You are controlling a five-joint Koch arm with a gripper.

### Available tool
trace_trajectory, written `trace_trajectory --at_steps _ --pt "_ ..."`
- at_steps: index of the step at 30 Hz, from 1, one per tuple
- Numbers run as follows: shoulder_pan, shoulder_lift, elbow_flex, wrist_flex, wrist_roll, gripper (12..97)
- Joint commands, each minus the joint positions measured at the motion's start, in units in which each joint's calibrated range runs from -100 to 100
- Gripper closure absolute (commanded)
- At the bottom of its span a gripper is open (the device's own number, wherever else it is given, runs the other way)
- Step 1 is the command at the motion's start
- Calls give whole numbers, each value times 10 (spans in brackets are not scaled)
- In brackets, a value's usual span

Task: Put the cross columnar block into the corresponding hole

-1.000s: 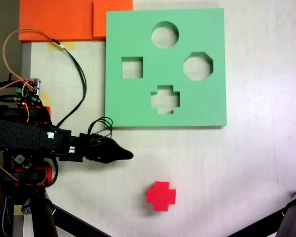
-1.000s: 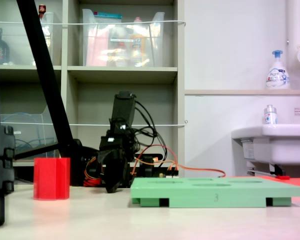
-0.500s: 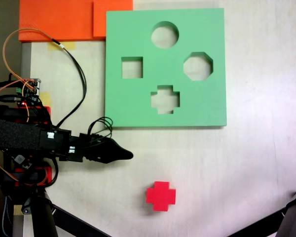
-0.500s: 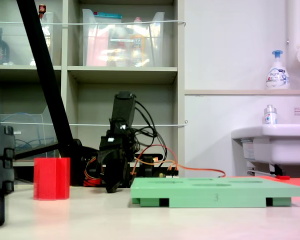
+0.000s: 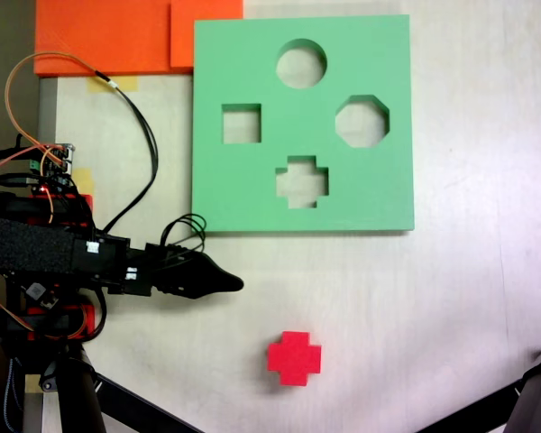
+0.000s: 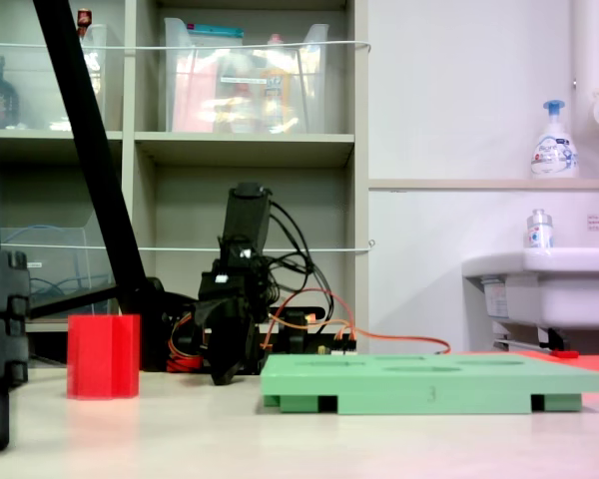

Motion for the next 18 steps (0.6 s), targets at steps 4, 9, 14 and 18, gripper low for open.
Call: trace_trajectory --at_steps 4,9,14,18 --pt "-20 -4 -18 -29 126 592" --pt "-41 -4 -18 -52 180 664" --pt "-56 -4 117 -342 260 681" --pt "-61 -4 387 -715 325 681"
